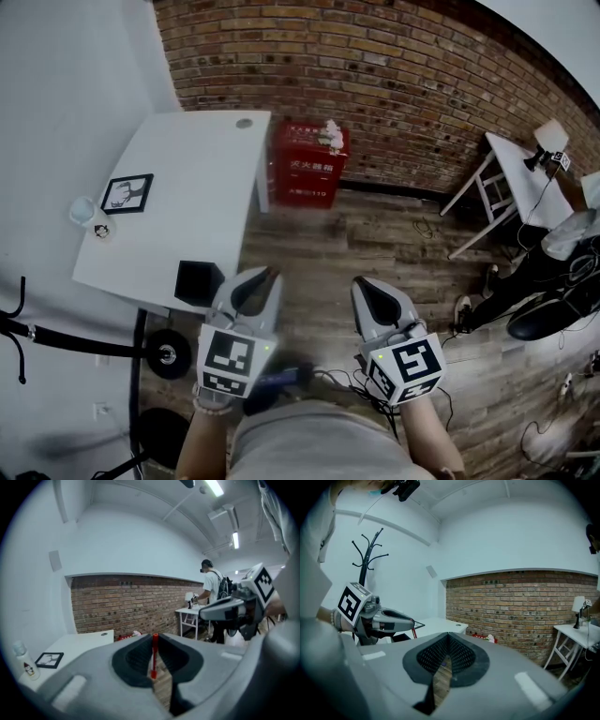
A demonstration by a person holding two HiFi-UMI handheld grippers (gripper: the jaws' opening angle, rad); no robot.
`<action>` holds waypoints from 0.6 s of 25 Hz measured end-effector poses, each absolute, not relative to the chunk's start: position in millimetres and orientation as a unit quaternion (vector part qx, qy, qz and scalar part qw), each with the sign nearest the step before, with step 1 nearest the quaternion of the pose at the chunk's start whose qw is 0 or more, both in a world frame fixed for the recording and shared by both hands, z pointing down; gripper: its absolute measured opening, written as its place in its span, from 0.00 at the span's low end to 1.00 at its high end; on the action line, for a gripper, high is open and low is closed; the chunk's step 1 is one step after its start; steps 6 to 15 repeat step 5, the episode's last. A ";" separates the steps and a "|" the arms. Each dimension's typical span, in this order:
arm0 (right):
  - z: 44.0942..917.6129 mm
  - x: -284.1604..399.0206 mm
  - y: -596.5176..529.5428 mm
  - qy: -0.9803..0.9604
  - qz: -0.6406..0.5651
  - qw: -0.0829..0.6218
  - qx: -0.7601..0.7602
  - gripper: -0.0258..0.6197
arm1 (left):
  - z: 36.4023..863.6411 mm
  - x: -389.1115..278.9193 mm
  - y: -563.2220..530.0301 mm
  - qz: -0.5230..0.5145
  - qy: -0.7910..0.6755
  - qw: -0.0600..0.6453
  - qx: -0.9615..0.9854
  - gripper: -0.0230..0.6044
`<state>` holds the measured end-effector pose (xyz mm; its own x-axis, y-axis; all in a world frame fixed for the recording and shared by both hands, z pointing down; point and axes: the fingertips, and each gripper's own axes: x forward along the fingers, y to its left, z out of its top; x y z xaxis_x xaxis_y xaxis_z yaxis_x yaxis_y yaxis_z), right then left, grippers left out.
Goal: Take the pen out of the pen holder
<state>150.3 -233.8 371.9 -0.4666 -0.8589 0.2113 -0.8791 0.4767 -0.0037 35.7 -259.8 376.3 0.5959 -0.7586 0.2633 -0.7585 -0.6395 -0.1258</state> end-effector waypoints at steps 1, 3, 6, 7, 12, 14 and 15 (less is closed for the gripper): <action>372.0 151.3 -234.3 -0.855 0.056 0.091 0.508 0.05 | 376.0 36.3 -260.4 -0.147 0.425 0.000 -0.893 0.09; 372.5 153.2 -235.1 -0.855 0.056 0.091 0.508 0.04 | 375.7 37.6 -261.3 -0.147 0.426 0.001 -0.893 0.09; 373.0 154.6 -235.8 -0.854 0.056 0.090 0.508 0.05 | 375.6 38.6 -262.1 -0.146 0.426 0.002 -0.893 0.09; 373.0 154.6 -235.8 -0.854 0.056 0.090 0.508 0.05 | 375.6 38.6 -262.1 -0.146 0.426 0.002 -0.893 0.09; 373.0 154.6 -235.8 -0.854 0.056 0.090 0.508 0.05 | 375.6 38.6 -262.1 -0.146 0.426 0.002 -0.893 0.09; 373.0 154.6 -235.8 -0.854 0.056 0.090 0.508 0.05 | 375.6 38.6 -262.1 -0.146 0.426 0.002 -0.893 0.09; 373.0 154.6 -235.8 -0.854 0.056 0.090 0.508 0.05 | 375.6 38.6 -262.1 -0.146 0.426 0.002 -0.893 0.09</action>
